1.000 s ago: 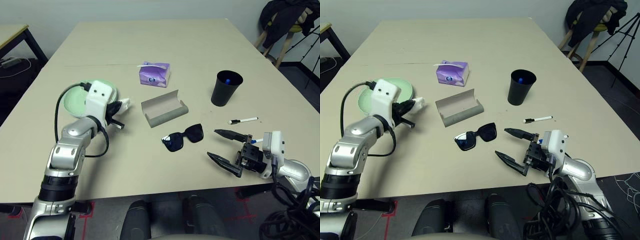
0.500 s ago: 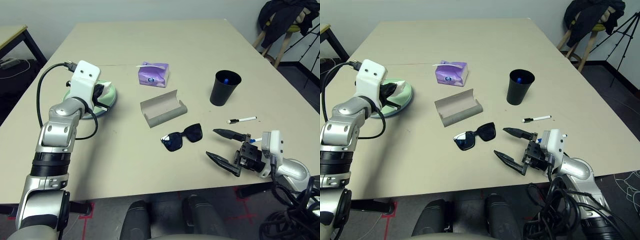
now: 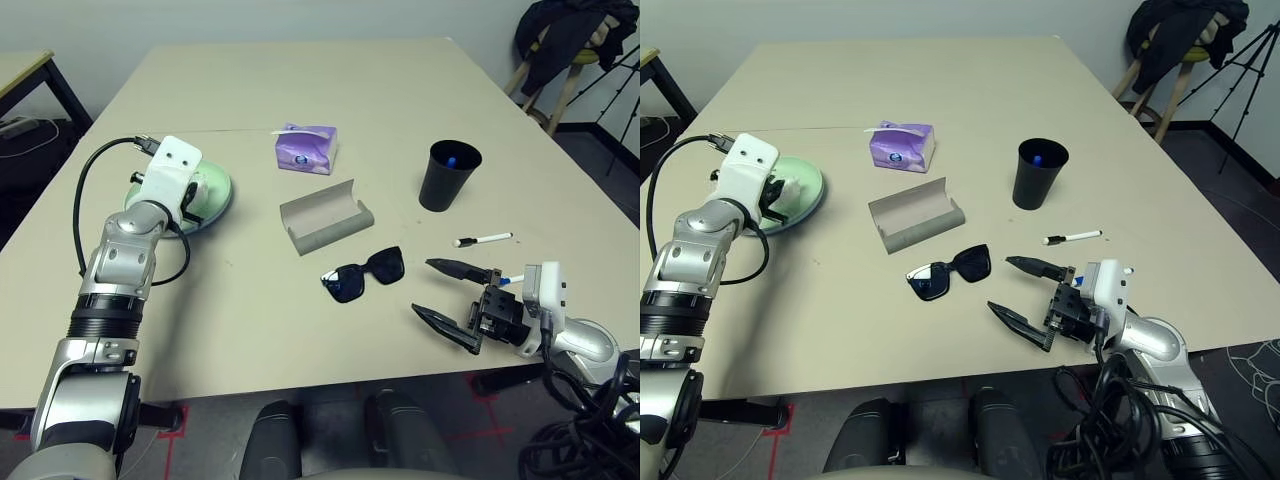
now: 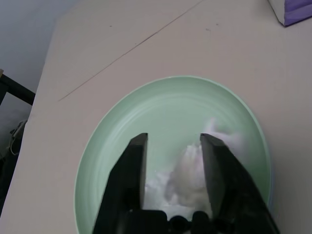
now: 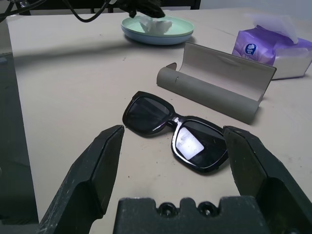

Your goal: Organize and tidy the items on the table.

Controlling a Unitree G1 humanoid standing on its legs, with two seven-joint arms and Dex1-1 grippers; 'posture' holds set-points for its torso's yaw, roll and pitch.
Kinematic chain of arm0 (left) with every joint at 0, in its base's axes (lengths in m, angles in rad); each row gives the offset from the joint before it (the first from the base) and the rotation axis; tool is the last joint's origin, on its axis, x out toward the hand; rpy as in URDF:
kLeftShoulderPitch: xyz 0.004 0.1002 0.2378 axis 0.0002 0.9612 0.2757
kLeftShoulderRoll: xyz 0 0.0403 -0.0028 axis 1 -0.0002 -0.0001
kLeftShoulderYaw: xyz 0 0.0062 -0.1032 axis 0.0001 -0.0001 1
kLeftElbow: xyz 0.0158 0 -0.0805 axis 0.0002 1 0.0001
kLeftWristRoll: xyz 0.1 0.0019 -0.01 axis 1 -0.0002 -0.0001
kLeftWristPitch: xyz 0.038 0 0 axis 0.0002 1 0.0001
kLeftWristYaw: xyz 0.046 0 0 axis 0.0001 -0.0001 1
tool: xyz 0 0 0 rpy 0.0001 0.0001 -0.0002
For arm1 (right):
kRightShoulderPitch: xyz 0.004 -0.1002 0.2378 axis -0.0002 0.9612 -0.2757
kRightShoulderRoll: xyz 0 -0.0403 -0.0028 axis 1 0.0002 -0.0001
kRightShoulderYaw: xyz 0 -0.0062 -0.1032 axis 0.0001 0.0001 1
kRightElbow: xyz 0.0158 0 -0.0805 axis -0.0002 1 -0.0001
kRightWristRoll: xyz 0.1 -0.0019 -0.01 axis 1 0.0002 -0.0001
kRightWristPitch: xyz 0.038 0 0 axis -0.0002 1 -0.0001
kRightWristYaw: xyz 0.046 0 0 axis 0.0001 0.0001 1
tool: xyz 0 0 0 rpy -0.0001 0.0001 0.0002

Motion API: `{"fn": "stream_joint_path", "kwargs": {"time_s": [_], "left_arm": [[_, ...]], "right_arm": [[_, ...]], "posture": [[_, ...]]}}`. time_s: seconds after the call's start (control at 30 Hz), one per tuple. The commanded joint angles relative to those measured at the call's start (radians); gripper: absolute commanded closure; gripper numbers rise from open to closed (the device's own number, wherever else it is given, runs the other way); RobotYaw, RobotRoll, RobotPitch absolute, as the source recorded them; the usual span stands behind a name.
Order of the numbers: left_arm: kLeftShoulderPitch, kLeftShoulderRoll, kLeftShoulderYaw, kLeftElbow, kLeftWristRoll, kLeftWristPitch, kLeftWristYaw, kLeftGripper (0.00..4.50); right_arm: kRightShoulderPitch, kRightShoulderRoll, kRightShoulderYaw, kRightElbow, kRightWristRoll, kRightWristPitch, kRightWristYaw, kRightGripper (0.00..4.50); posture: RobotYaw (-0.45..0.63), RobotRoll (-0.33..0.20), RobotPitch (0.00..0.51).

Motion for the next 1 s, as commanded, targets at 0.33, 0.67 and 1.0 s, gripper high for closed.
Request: {"fn": "stream_joint_path", "kwargs": {"time_s": [0.33,0.67,1.0], "left_arm": [[0.151,-0.052,0.244,-0.314,-0.289,0.123,-0.128,0.02],[0.334,-0.074,0.321,-0.5,-0.453,0.1,-0.204,0.02],[0.434,-0.109,0.31,-0.637,-0.541,0.038,-0.242,0.02]], "right_arm": [[-0.041,-0.012,0.003,0.034,0.0,0.001,0.036,0.0],[-0.124,-0.01,0.01,0.116,-0.013,-0.018,0.088,0.0],[-0.181,-0.014,0.007,0.185,-0.026,-0.044,0.126,0.0]], "posture": [[0.0,0.0,0.074],[0.06,0.0,0.062],[0.09,0.0,0.056]]}}
